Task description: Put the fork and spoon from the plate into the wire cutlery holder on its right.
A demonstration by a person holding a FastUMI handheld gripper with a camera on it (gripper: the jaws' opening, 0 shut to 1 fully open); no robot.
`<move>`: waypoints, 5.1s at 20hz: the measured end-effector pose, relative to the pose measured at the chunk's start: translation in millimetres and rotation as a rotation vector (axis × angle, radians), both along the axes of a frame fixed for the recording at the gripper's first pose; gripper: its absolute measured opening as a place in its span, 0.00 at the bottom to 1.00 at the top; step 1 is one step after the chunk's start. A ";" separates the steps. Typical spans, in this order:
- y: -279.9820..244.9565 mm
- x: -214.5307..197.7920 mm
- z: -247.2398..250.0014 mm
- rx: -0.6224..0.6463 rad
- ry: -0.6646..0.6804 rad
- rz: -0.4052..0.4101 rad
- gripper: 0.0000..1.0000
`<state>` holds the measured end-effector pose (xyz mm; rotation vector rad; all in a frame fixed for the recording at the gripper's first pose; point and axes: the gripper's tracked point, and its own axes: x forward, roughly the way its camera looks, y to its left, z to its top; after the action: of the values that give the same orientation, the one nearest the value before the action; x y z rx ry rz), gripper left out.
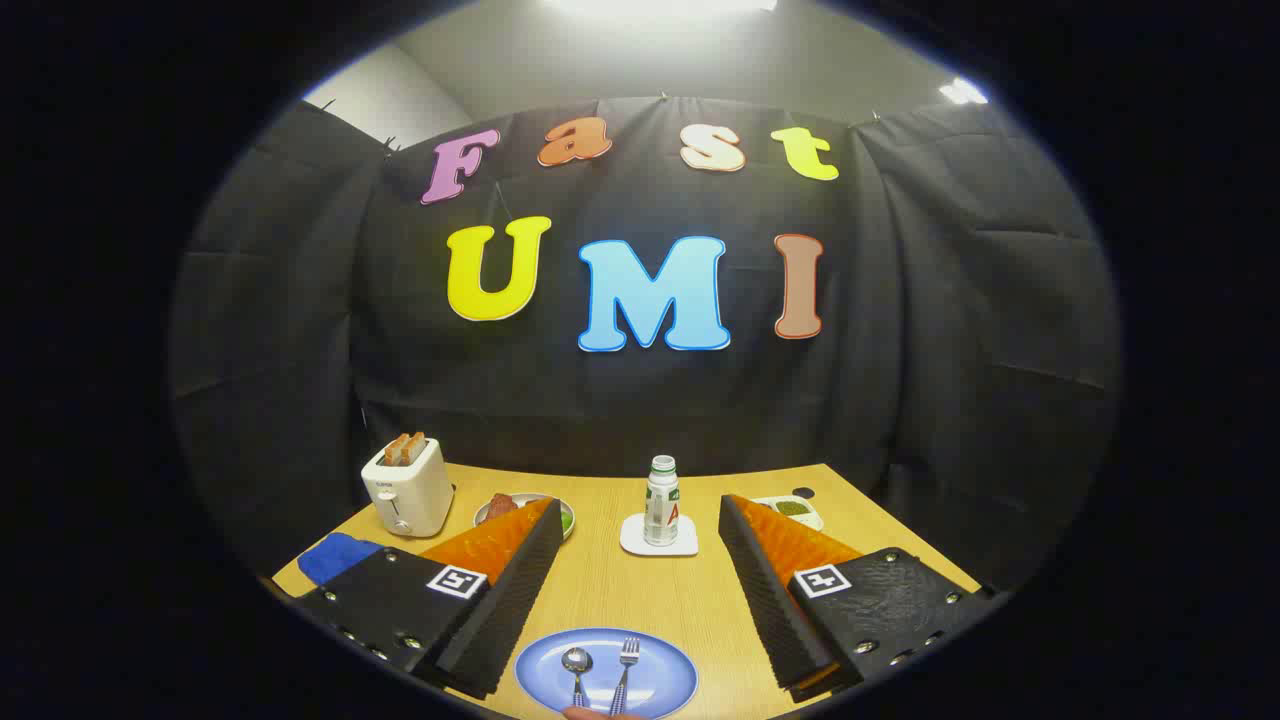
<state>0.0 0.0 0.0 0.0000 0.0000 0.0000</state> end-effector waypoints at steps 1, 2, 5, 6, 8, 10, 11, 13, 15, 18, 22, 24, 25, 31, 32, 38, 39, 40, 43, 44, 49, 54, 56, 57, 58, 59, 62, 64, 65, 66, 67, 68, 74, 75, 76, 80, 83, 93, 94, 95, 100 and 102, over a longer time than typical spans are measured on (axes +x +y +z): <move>-0.1 0.6 1.9 0.000 -0.004 -0.001 0.96; -0.2 0.7 0.7 -0.001 -0.004 -0.001 0.96; -0.1 1.3 -2.2 -0.007 0.005 0.002 0.96; -0.3 1.7 -5.0 -0.010 0.013 -0.001 0.96; -1.6 2.4 -7.0 -0.019 0.024 -0.007 0.96; 0.6 2.7 -7.6 -0.012 0.026 0.000 0.96; 1.2 3.1 -8.3 -0.012 0.029 0.002 0.96; 1.8 4.0 -14.5 -0.019 0.045 0.004 0.96; 3.2 5.1 -24.7 -0.025 0.073 0.010 0.96; 2.6 6.8 -43.8 -0.032 0.134 0.008 0.96; 1.3 6.5 -68.1 -0.037 0.208 0.007 0.96; 0.5 5.2 -82.8 -0.051 0.248 0.005 0.96; 0.5 4.3 -89.7 -0.059 0.270 0.007 0.96; 4.9 -2.0 -128.7 -0.081 0.375 0.033 0.95; 6.0 -2.0 -135.3 -0.079 0.393 0.036 0.95; 4.4 -5.0 -165.7 -0.068 0.499 0.034 0.95; 4.8 -4.9 -167.5 -0.069 0.506 0.037 0.95; 4.9 -4.9 -170.9 -0.071 0.512 0.039 0.95; 8.1 -5.4 -184.2 -0.083 0.551 0.052 0.95; 9.2 -6.6 -191.8 -0.088 0.572 0.056 0.95; 6.8 -15.3 -236.7 -0.168 0.755 0.051 0.94; 13.6 -23.3 -280.4 -0.170 0.891 0.100 0.84; 12.9 -25.5 -288.8 -0.173 0.922 0.105 0.82; 13.5 -26.6 -291.8 -0.171 0.936 0.111 0.80; 13.3 -27.0 -296.5 -0.175 0.948 0.110 0.80; 12.2 -27.1 -299.1 -0.176 0.960 0.108 0.80; 11.2 -29.9 -316.7 -0.178 1.032 0.107 0.47; 10.6 -30.6 -326.2 -0.161 1.058 0.102 0.31; 9.5 -30.5 -327.1 -0.157 1.067 0.098 0.31; 8.0 -31.6 -328.6 -0.157 1.077 0.097 0.31; 6.4 -31.4 -325.6 -0.167 1.086 0.104 0.31; 0.2 -25.3 -351.5 -0.167 1.093 0.081 0.31; -3.9 -34.6 -323.3 -0.206 1.161 0.111 0.06; -5.5 -35.5 -318.6 -0.227 1.160 0.133 0.00; -5.0 -36.3 -319.3 -0.245 1.160 0.156 0.01; -6.4 -39.0 -296.4 -0.251 1.163 0.232 0.01; -21.5 -46.9 -279.5 -0.290 1.194 0.265 0.00; -115.4 -100.4 -230.3 -0.427 1.324 0.274 0.01; -127.4 -107.9 -222.3 -0.433 1.345 0.275 0.00; -141.3 -112.5 -213.1 -0.442 1.363 0.270 0.01; -203.1 -114.1 -184.5 -0.435 1.438 0.209 0.01; -222.6 -110.4 -177.0 -0.442 1.457 0.177 0.01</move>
<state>-110.4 -222.6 -177.0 -0.4418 1.4571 0.1772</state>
